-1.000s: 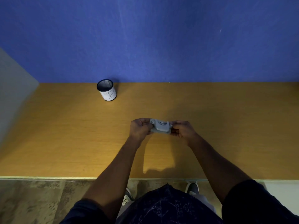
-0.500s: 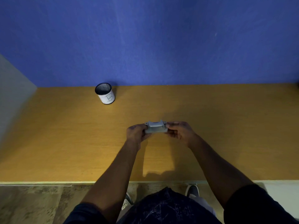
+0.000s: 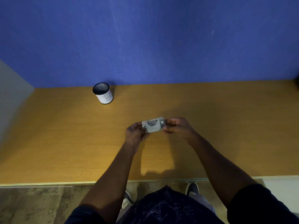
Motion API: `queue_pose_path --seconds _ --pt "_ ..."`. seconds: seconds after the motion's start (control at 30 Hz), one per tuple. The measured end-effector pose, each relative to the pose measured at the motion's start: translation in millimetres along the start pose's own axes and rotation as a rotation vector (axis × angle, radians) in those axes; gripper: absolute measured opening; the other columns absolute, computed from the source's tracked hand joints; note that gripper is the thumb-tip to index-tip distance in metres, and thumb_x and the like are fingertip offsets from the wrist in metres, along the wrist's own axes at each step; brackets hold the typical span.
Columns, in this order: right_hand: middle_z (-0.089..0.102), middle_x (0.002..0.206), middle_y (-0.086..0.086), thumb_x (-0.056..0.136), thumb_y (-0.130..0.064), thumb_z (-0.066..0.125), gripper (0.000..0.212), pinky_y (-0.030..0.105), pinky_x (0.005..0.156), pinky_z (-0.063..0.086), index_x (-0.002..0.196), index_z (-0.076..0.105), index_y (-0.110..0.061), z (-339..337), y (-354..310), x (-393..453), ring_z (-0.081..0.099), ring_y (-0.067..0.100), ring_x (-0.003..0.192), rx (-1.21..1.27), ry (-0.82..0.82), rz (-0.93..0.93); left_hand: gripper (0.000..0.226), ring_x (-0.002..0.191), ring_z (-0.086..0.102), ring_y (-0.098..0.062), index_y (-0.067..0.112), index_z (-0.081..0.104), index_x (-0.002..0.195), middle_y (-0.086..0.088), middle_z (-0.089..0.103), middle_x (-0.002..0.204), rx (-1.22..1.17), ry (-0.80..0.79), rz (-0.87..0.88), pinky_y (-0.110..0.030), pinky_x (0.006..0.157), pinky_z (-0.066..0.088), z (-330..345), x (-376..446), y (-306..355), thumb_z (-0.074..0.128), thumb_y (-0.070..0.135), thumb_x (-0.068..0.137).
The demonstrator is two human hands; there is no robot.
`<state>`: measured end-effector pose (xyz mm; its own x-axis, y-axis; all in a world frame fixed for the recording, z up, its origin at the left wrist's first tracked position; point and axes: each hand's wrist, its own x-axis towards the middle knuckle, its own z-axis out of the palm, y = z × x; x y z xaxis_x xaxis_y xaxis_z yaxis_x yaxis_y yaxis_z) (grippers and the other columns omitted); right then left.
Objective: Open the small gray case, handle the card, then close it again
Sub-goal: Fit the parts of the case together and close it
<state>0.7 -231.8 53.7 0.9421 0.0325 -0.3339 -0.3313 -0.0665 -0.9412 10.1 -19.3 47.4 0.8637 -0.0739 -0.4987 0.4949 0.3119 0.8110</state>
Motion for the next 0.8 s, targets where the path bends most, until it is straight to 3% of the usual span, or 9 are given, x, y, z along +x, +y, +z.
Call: queue_pose_path --seconds 0.17,0.3,0.4,0.47,0.57,0.63,0.73,0.8 --pt "0.072 0.089 0.012 0.088 0.000 0.069 0.022 0.022 0.070 0.052 0.106 0.069 -0.014 0.8 -2.8 0.6 0.066 0.009 0.070 -0.094 0.054 -0.176 0.026 0.082 0.068 -0.015 0.009 0.069 0.100 -0.005 0.071 0.093 0.195 0.031 0.181 -0.026 0.070 0.060 3.2 -0.5 4.5 0.059 -0.012 0.089" --pt "0.075 0.095 -0.003 0.084 -0.007 0.074 0.024 0.019 0.074 0.050 0.106 0.070 -0.018 -3.3 -1.9 -0.3 0.066 0.005 0.081 -0.338 0.126 -0.287 0.030 0.071 0.066 0.002 0.009 0.073 0.099 -0.003 0.072 0.088 0.445 0.114 0.369 -0.019 0.066 0.057 5.4 2.2 6.5 0.063 -0.014 0.081" --pt "0.075 0.095 0.001 0.084 -0.001 0.069 0.026 0.024 0.075 0.050 0.107 0.068 -0.014 -2.4 -0.2 0.5 0.069 0.014 0.085 -0.457 0.139 -0.330 0.039 0.065 0.064 0.009 0.016 0.070 0.095 0.008 0.070 0.081 0.559 0.162 0.424 -0.016 0.063 0.055 6.6 3.3 5.6 0.055 -0.016 0.079" --pt "0.075 0.095 0.003 0.084 -0.001 0.068 0.025 0.023 0.073 0.050 0.107 0.069 -0.011 -1.9 1.2 1.5 0.069 0.017 0.084 -0.513 0.159 -0.322 0.039 0.070 0.066 0.005 0.021 0.070 0.095 0.010 0.070 0.080 0.629 0.167 0.448 -0.022 0.066 0.057 7.2 3.3 5.7 0.057 -0.011 0.078" --pt "0.076 0.095 0.003 0.083 -0.001 0.070 0.025 0.021 0.073 0.050 0.106 0.070 -0.012 -2.9 1.5 3.8 0.067 0.010 0.079 -0.495 0.146 -0.286 0.039 0.081 0.073 -0.015 0.019 0.074 0.099 0.003 0.075 0.086 0.667 0.135 0.432 -0.036 0.071 0.062 3.2 4.5 8.2 0.056 0.003 0.068" --pt "0.076 0.099 0.001 0.083 -0.001 0.070 0.030 0.028 0.078 0.054 0.110 0.070 -0.012 -5.2 3.4 5.8 0.069 0.011 0.084 -0.399 0.090 -0.244 0.042 0.084 0.074 -0.020 0.018 0.075 0.099 -0.001 0.076 0.088 0.658 0.110 0.413 -0.041 0.072 0.064 1.2 6.3 10.7 0.056 0.007 0.064" --pt "0.075 0.108 0.004 0.083 -0.002 0.071 0.036 0.035 0.083 0.058 0.118 0.068 -0.011 -9.6 0.5 5.4 0.072 0.020 0.098 -0.251 0.012 -0.200 0.033 0.088 0.074 -0.024 0.011 0.076 0.102 -0.008 0.076 0.093 0.621 0.066 0.394 -0.045 0.073 0.064 2.4 8.7 12.3 0.066 -0.001 0.073" --pt "0.074 0.109 0.007 0.085 -0.002 0.071 0.034 0.038 0.081 0.060 0.118 0.068 -0.011 -10.7 -2.2 4.3 0.072 0.022 0.098 -0.215 -0.013 -0.176 0.029 0.088 0.072 -0.024 0.008 0.075 0.105 -0.012 0.074 0.095 0.579 0.053 0.382 -0.047 0.073 0.064 3.5 9.5 13.2 0.067 -0.005 0.081"
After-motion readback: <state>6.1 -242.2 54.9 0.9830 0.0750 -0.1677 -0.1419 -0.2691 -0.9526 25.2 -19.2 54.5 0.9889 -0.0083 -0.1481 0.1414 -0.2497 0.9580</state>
